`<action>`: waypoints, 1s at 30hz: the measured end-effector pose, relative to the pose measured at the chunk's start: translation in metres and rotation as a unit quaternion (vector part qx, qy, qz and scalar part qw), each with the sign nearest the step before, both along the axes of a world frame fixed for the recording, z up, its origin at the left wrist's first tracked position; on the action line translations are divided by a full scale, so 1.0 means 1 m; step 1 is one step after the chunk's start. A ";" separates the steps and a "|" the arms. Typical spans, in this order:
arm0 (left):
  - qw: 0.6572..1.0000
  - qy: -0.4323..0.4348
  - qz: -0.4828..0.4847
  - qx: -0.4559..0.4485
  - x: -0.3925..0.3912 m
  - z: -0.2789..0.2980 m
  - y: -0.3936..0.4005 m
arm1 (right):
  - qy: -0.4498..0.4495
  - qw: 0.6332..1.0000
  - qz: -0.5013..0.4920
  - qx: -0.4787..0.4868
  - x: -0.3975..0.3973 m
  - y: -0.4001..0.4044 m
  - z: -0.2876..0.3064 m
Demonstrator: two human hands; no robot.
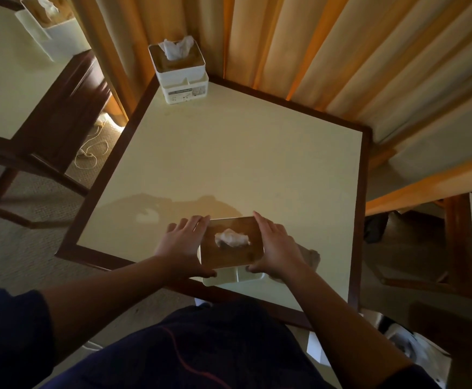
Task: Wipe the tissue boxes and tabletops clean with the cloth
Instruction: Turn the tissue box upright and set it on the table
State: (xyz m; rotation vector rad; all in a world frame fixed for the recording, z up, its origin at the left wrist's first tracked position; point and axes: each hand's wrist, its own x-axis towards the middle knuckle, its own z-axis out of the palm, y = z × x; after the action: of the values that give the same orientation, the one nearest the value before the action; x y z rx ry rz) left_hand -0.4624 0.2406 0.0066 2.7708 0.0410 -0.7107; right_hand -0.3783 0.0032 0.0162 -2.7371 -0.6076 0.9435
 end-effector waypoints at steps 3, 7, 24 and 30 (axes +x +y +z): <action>1.000 -0.009 -0.011 0.004 0.005 0.003 -0.004 | -0.017 1.000 -0.002 0.008 0.002 -0.005 0.000; 0.998 -0.006 -0.057 -0.002 0.028 0.021 -0.005 | -0.027 0.999 -0.018 0.029 0.010 -0.020 0.007; 0.964 -0.050 -0.256 0.056 0.328 0.107 -0.121 | -0.175 0.969 -0.174 0.023 0.193 -0.139 0.055; 0.957 -0.058 -0.275 0.072 0.439 0.071 -0.186 | -0.172 0.948 -0.266 0.001 0.282 -0.180 0.024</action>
State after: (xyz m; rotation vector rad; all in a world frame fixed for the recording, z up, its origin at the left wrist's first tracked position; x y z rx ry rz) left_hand -0.0230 0.0544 0.0777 2.9766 -0.7562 -0.6837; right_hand -0.0959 -0.1768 0.0404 -2.8442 0.1020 0.3419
